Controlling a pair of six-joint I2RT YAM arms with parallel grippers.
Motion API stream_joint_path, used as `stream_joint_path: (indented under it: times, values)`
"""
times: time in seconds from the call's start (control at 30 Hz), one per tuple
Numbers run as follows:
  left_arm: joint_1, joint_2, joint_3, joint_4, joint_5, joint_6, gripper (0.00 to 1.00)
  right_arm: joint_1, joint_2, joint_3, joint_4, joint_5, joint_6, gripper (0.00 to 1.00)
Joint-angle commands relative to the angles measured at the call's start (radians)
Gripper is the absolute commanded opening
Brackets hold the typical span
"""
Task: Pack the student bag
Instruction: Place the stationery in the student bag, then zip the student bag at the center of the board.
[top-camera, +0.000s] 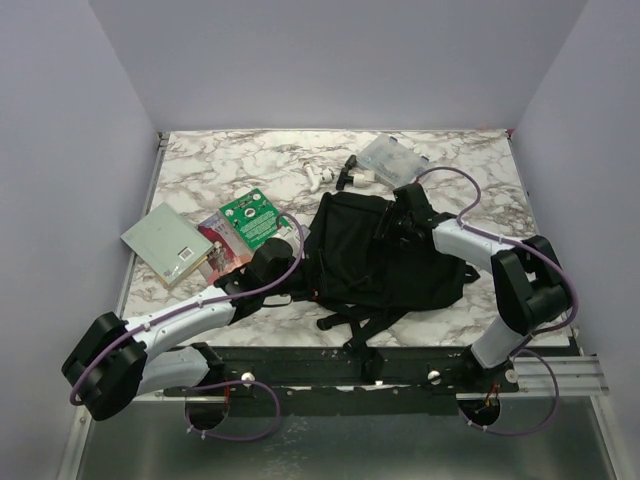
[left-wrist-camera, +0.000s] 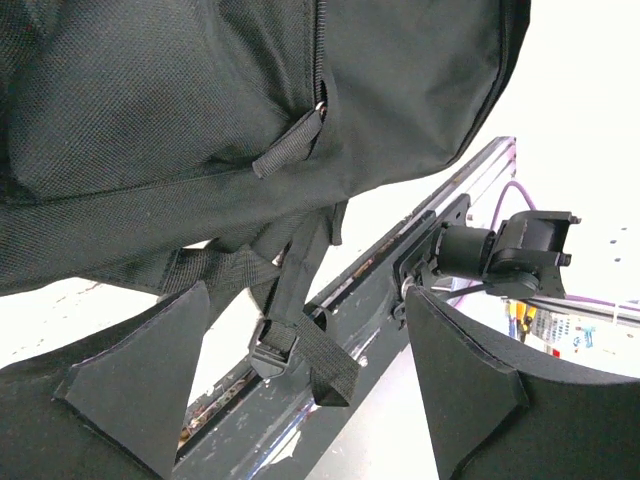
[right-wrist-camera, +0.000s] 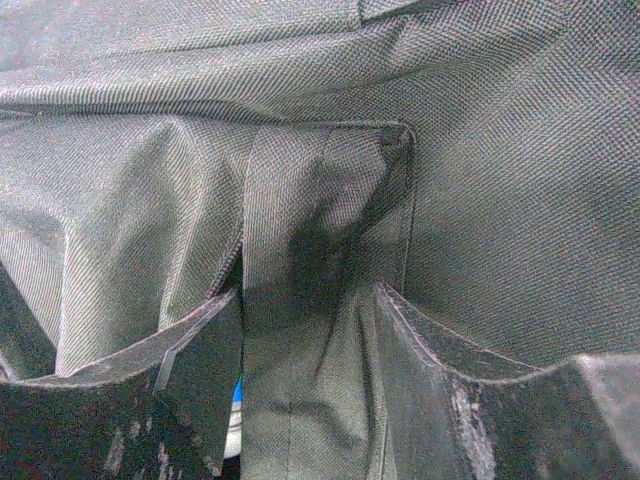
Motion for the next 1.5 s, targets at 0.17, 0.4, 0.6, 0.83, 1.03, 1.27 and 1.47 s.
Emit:
stream_joint_path:
  times: [0.17, 0.4, 0.6, 0.83, 1.03, 1.27, 1.47]
  values:
    - [-0.005, -0.012, -0.01, 0.009, -0.051, 0.013, 0.84, -0.001, 0.018, 0.054, -0.073, 0.02, -0.083, 0.22]
    - [-0.004, 0.043, 0.025, 0.009, -0.06, 0.019, 0.85, -0.003, -0.123, 0.101, -0.288, -0.092, -0.211, 0.01]
    - [-0.002, 0.019, 0.04, 0.009, -0.104, 0.018, 0.84, -0.009, -0.188, 0.09, -0.337, -0.123, -0.251, 0.05]
    - [0.002, -0.038, -0.005, 0.011, -0.104, -0.01, 0.84, 0.032, -0.286, 0.062, -0.418, -0.061, -0.331, 0.43]
    - [0.009, -0.146, -0.077, 0.01, -0.17, -0.019, 0.89, 0.269, -0.429, 0.0, -0.323, -0.001, -0.451, 0.61]
    - [0.032, -0.234, -0.129, -0.01, -0.18, -0.037, 0.92, 0.574, -0.459, -0.093, -0.177, 0.045, -0.743, 0.59]
    - [0.039, -0.291, -0.151, -0.026, -0.174, -0.047, 0.94, 0.617, -0.406, -0.096, -0.232, 0.038, -0.984, 0.61]
